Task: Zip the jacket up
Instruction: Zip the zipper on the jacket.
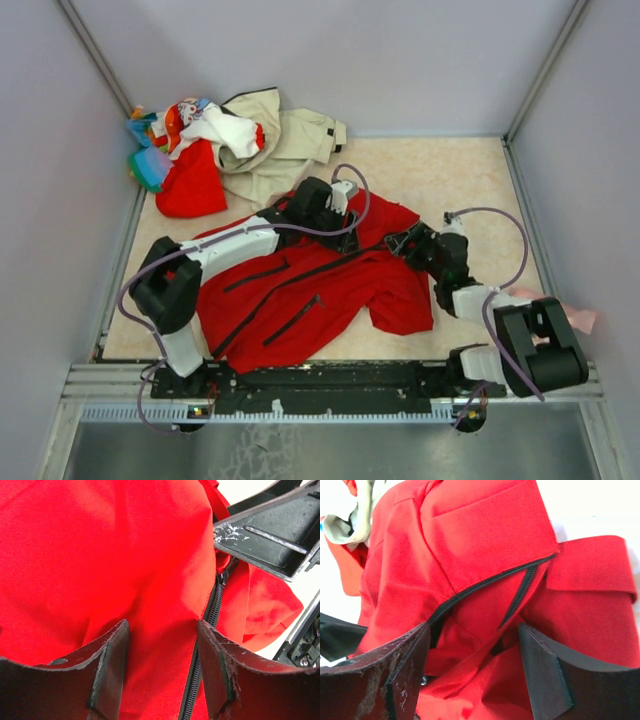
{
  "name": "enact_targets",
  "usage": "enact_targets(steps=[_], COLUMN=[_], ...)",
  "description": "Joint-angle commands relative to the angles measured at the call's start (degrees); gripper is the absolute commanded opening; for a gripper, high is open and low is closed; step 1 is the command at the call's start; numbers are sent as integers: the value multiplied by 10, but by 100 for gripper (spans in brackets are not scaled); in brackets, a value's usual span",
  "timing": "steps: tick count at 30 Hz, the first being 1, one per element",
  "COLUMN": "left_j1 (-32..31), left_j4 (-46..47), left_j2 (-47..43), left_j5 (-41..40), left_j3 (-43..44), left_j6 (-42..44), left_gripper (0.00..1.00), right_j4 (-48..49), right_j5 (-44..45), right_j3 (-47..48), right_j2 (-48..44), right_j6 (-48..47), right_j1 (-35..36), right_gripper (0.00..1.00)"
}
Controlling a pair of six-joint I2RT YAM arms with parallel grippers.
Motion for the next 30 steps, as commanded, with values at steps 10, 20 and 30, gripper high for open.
enact_targets(steps=[10, 20, 30], left_j1=[2, 53, 55], left_j4=[49, 131, 110], left_j2=[-38, -231, -364], left_j5=[19, -16, -52], left_j3=[-51, -182, -304], left_j6=[-16, -68, -74], left_gripper=[14, 0, 0], right_j4=[256, 123, -14], right_j5=[-115, -141, -67], right_j3=[27, 122, 43], right_j2=[24, -117, -238], right_j6=[46, -78, -96], right_j1=[0, 56, 82], right_gripper=[7, 0, 17])
